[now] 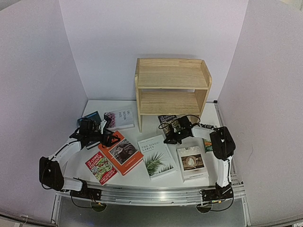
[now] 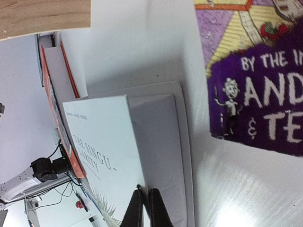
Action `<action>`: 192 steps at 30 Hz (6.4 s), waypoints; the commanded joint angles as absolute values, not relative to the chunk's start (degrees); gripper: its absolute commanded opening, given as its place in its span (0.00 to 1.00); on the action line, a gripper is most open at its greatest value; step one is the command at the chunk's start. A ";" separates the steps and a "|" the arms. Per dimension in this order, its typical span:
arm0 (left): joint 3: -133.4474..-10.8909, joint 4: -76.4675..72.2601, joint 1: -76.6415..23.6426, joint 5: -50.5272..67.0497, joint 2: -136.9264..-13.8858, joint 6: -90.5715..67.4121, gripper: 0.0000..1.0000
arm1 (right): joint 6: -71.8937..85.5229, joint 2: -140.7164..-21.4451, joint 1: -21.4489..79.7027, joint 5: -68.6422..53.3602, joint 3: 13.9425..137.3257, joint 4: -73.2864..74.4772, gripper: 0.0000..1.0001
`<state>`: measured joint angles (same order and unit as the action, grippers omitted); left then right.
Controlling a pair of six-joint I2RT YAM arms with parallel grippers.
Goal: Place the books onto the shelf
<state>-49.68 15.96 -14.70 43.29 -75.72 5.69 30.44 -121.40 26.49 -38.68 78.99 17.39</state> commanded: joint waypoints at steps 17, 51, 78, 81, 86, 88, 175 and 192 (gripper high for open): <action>-84.10 52.73 -24.16 46.89 -103.85 25.98 0.92 | 25.29 -107.25 34.88 -36.53 71.06 0.57 0.00; -91.93 45.84 -30.76 48.26 -112.25 12.67 0.00 | 26.23 -107.80 35.40 -27.26 72.42 -4.77 0.13; -97.36 50.90 -30.74 38.08 -109.57 -13.24 0.00 | -10.31 -115.22 80.00 52.26 86.38 14.24 0.92; -96.90 50.41 -30.76 38.23 -109.24 -14.02 0.00 | -13.38 -123.25 80.17 64.94 91.36 14.24 0.93; -95.47 49.27 -30.84 38.45 -108.37 -14.72 0.00 | -15.37 -130.08 79.83 79.82 97.04 14.19 0.95; -95.37 49.15 -30.78 38.68 -108.31 -14.76 0.00 | -14.32 -130.37 79.66 81.36 96.96 14.15 0.95; -55.83 20.79 -18.82 27.17 -53.19 -3.31 1.00 | -7.96 -108.65 19.26 16.07 141.34 16.26 0.19; -55.13 20.72 -18.81 26.88 -52.98 -3.22 1.00 | -9.32 -112.09 17.41 21.14 139.71 13.37 0.17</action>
